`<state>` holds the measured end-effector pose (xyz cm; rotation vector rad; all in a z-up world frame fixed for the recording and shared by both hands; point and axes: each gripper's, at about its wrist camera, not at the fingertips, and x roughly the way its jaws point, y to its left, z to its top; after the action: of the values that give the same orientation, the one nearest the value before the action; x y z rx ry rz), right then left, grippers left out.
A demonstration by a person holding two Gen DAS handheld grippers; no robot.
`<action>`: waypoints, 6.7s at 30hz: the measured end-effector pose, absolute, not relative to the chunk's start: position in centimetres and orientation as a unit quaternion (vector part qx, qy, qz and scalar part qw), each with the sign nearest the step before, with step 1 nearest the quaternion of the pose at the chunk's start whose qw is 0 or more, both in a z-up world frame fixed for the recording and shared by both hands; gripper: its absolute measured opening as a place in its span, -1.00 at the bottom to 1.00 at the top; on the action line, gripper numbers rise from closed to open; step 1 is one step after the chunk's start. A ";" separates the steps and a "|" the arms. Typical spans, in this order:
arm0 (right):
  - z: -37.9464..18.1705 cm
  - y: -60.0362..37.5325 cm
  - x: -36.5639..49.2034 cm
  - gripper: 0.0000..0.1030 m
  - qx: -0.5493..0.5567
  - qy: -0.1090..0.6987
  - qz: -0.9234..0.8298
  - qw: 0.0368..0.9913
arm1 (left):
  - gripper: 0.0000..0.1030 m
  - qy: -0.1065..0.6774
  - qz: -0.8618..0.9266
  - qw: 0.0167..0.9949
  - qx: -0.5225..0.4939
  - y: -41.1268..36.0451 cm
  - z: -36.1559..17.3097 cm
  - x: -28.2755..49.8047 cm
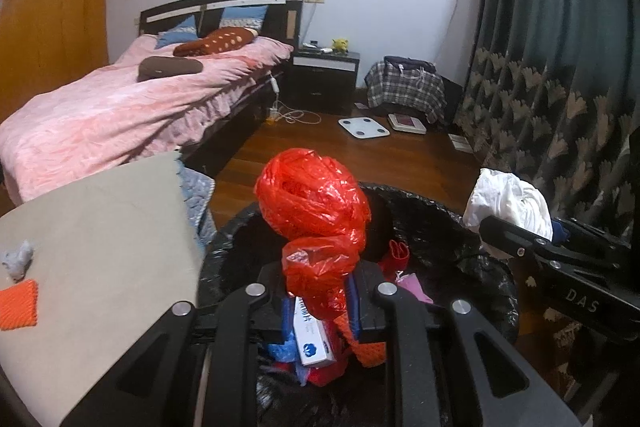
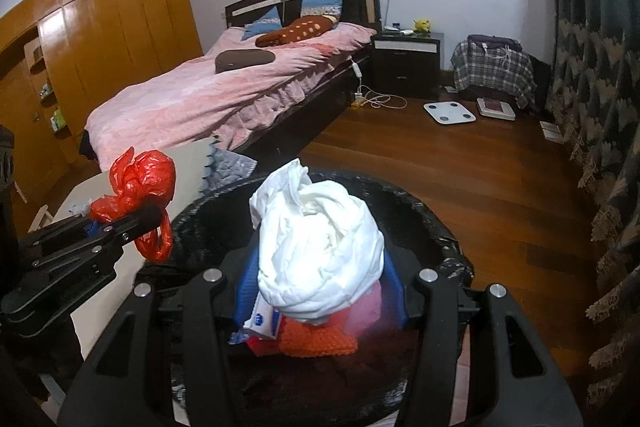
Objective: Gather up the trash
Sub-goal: 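Carry the tissue and red bag over the bin and open both tools, then move both tools back to the table toward the orange foam net, then grasp the orange foam net with the left tool while the right grasps the grey sock, then carry the foam net and grey sock over the bin and open both tools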
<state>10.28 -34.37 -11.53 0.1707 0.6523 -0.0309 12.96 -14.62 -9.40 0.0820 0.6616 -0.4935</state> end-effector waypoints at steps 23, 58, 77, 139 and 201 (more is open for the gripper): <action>-10.7 -36.4 10.1 0.82 0.103 0.290 -0.044 0.950 | 0.57 0.316 -0.239 0.918 0.010 -12.3 -8.6 14.2; -9.8 -9.7 17.4 0.89 0.015 0.315 0.155 0.936 | 0.83 0.314 0.073 0.947 -0.009 17.5 -11.3 13.6; -15.5 -2.4 24.9 0.89 -0.004 0.363 0.162 0.918 | 0.83 0.404 0.085 0.909 -0.051 22.7 -18.5 20.2; -17.6 16.0 32.3 0.89 -0.065 0.379 0.243 0.890 | -0.63 0.365 0.167 0.910 -0.101 35.5 -17.9 17.4; -6.0 -2.7 16.6 -0.06 -0.010 0.337 0.263 0.904 | -0.63 0.291 0.031 0.955 -0.046 15.9 -6.8 8.5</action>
<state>16.62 -2.65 -6.00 -0.0199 0.6963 0.5441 8.50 15.91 -6.83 -0.0928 0.5905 0.0621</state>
